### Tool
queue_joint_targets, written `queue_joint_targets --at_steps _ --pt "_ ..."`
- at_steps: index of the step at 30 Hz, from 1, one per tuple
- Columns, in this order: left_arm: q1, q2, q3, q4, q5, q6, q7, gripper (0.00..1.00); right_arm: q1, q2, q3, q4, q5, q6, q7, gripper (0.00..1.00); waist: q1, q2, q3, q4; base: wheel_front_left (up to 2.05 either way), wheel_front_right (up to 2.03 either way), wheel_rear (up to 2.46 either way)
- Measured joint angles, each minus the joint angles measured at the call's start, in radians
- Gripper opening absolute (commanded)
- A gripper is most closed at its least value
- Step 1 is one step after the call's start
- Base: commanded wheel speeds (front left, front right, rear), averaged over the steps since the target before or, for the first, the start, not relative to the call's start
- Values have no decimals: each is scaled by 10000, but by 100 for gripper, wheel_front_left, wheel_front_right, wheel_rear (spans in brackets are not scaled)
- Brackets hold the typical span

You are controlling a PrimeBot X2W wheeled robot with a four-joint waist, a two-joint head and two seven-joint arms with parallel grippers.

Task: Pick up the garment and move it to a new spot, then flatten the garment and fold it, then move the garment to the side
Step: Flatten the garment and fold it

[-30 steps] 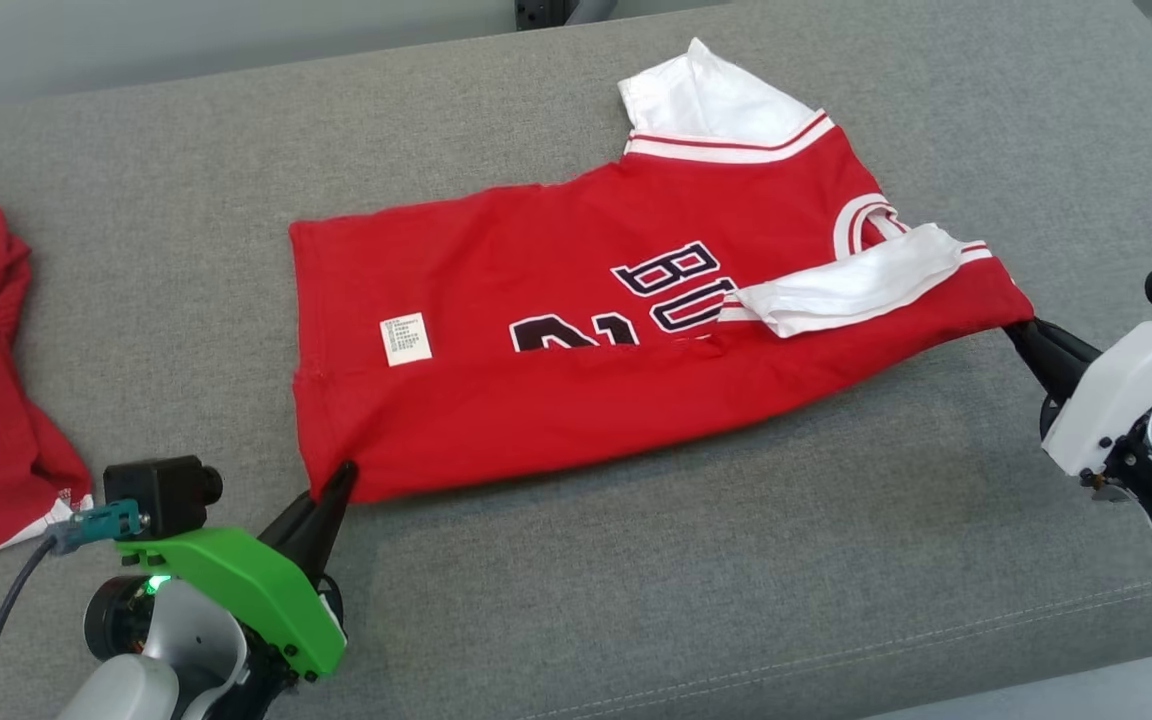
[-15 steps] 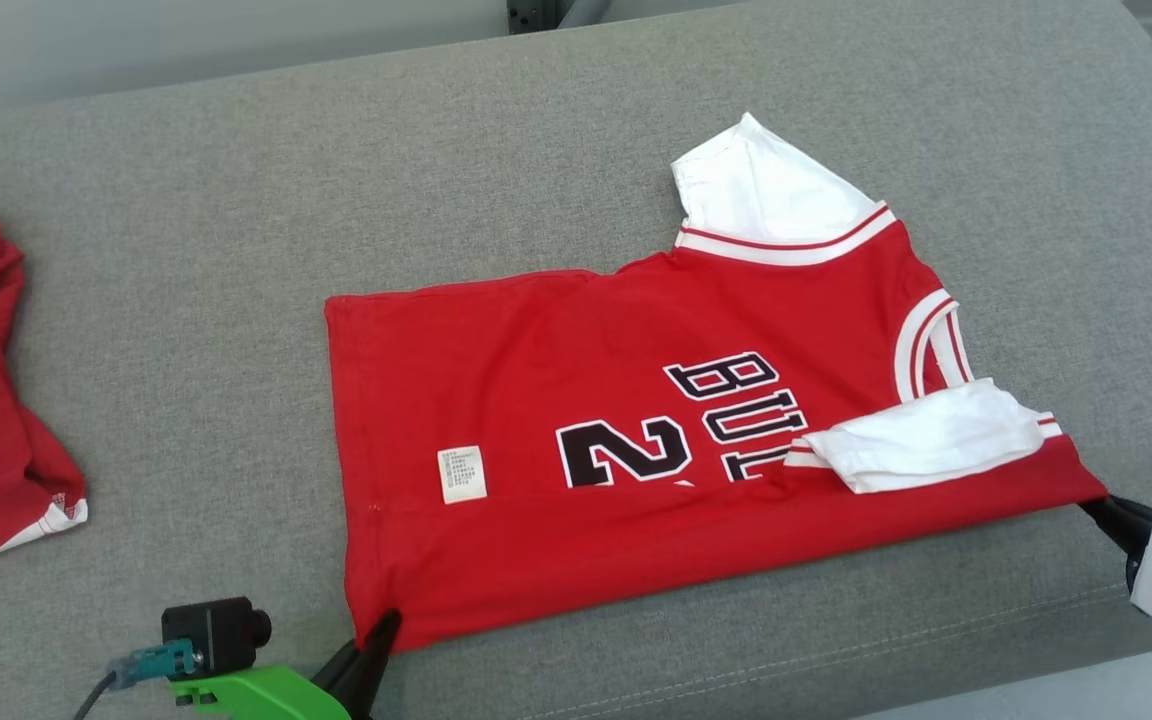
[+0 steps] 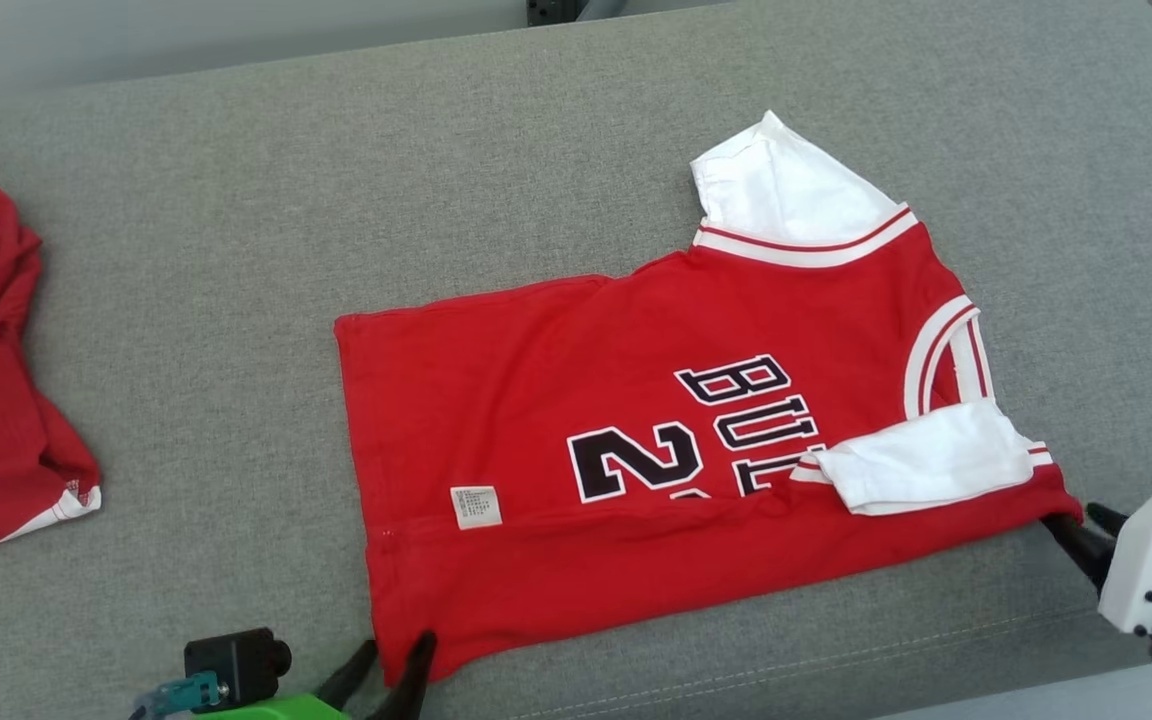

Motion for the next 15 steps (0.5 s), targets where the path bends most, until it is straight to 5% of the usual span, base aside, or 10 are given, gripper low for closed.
queue_joint_targets --at_steps 8,15 --pt "-473 708 715 -1264 568 485 -182 100 -1265 -577 -533 -1507 -40 -6 447 100 0 0 325 -20 0 0 0" --pt "-3555 825 926 -364 984 234 445 100 -4337 35 31 -1392 -1496 -8 -100 100 0 0 1291 89 0 0 0"
